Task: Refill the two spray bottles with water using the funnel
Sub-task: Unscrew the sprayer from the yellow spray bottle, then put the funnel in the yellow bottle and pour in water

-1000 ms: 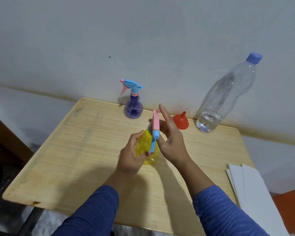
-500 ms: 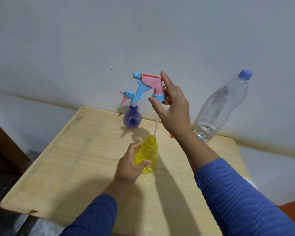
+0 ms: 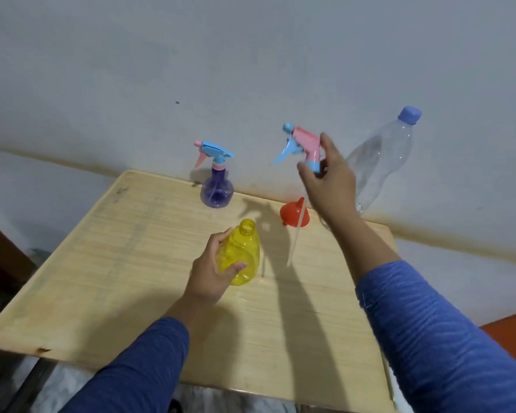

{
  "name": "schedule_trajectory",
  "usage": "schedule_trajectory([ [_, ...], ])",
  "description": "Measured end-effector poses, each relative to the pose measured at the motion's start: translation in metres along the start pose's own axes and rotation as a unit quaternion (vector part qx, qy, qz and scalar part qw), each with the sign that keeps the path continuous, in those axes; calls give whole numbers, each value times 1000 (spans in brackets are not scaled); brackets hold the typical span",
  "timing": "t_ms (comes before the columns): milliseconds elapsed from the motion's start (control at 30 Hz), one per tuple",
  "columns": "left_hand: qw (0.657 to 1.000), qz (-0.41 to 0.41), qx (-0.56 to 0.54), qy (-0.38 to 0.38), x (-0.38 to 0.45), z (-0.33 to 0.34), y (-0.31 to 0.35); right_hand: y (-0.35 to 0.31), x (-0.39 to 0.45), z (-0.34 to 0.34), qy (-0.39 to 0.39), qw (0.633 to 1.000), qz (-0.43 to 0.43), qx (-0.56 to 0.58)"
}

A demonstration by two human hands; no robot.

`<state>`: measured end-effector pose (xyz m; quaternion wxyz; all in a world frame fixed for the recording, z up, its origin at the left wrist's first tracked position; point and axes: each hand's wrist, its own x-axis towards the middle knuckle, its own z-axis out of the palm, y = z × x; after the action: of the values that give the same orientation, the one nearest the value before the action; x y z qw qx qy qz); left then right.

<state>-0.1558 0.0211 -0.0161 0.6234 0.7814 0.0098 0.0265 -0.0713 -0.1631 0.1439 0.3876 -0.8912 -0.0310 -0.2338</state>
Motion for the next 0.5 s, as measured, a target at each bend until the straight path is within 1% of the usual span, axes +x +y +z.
schedule_trajectory([
  [133, 1000, 6, -4, 2, 1, 1, -3, 67, -58, 33, -88, 993, 67, -49],
  [233, 1000, 7, -1, 6, 2, 1, -5, 101, -93, 54, -134, 981, 122, -73],
  [367, 1000, 10, -4, 13, 4, 3, -6, 121, -118, 67, -167, 969, 161, -82],
  [500, 1000, 19, 6, 16, 4, 5, -5, 130, -125, 70, -195, 961, 171, -99],
])
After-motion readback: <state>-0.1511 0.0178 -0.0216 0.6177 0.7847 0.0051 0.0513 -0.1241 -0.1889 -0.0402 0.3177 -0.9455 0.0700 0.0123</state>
